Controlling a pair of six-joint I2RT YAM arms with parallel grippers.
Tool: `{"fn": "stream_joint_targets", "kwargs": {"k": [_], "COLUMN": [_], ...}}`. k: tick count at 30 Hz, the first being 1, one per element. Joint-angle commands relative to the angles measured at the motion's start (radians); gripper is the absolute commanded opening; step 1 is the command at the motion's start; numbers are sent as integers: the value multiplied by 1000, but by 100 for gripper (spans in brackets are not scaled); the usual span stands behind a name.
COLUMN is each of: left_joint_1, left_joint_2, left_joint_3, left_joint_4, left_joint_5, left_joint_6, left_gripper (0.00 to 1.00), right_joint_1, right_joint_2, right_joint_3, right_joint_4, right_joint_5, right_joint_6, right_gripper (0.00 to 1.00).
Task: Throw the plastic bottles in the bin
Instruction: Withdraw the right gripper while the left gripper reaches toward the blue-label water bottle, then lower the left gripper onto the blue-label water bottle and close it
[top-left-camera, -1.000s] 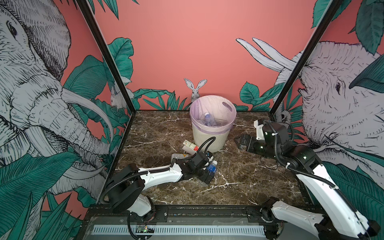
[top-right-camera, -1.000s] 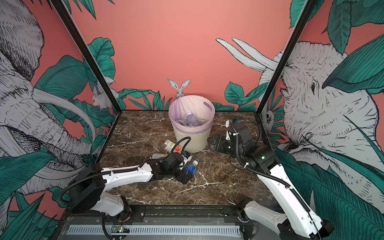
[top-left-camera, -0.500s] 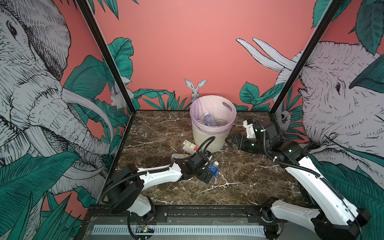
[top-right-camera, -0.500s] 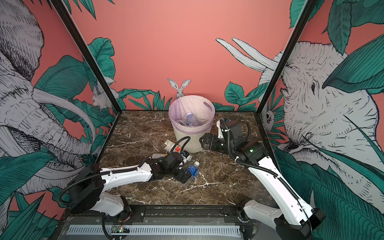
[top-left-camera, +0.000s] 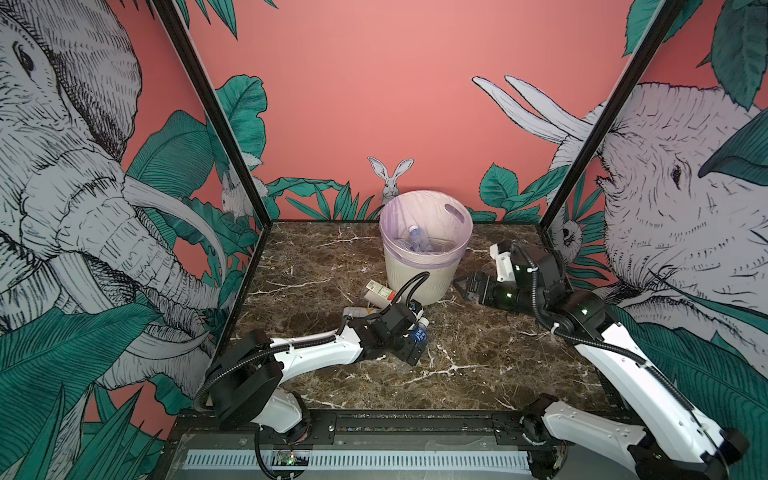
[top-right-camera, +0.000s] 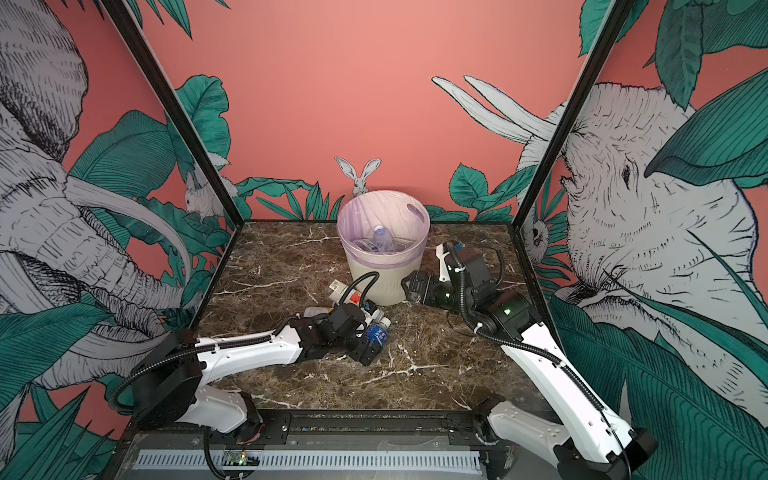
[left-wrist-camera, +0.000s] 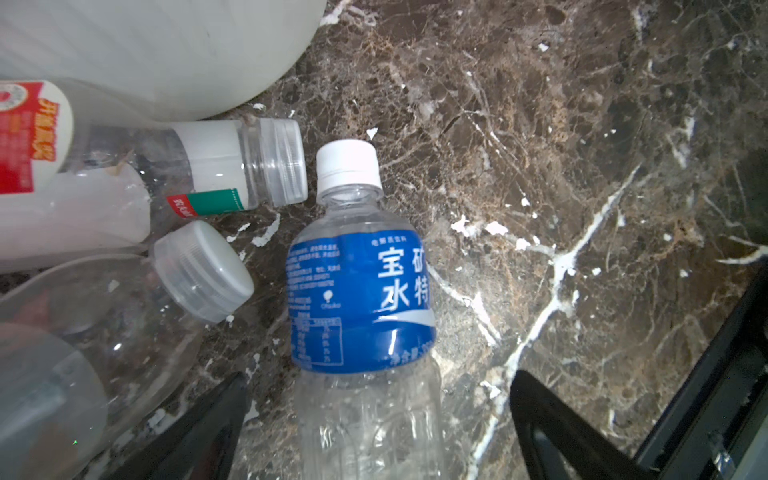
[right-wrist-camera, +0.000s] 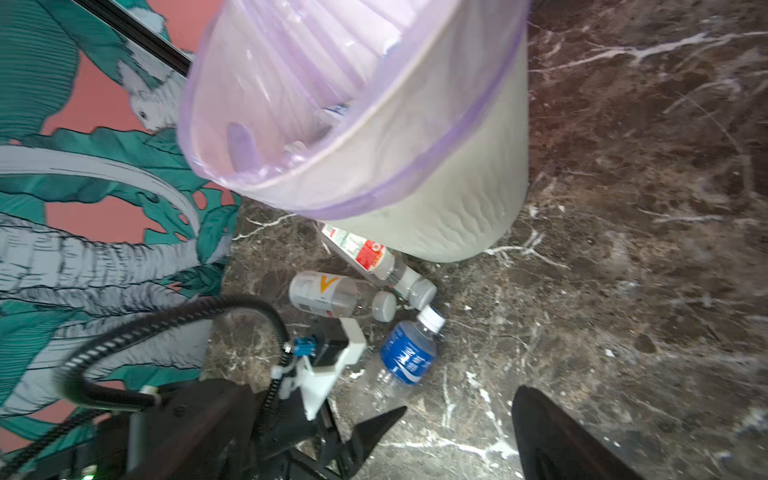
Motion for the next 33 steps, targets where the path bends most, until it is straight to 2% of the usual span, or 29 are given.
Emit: {"fn": "stream_joint_targets", "kwargs": {"k": [1,8,17,23,33], "left_joint_1": [-4,-4,-4,-5,-20], "left_joint_2": [-21,11,93,116,187], "left_joint_3": [37,66,112,103,131], "left_joint_4": [-21,-26,-148,-155,-190], "left_joint_5": [-4,-8,-61,-71,-76], "left_joint_6": [-7,-32,-30,-33,-18], "left_gripper": [100,100,97,89,81], "right_joint_1": [-1,-1,-4,-9,-12], "right_joint_2": [-39,-131,-231,-235,-211], "right_joint_3": [-78,-279,-478,-548,-631], "right_joint_4": [-8,-30,25,64,134], "right_joint_5": [91,199,198,190,219], "right_joint_6": [-61,-106,-121,-134,-162], "right_gripper": [99,99,99,98,97]}}
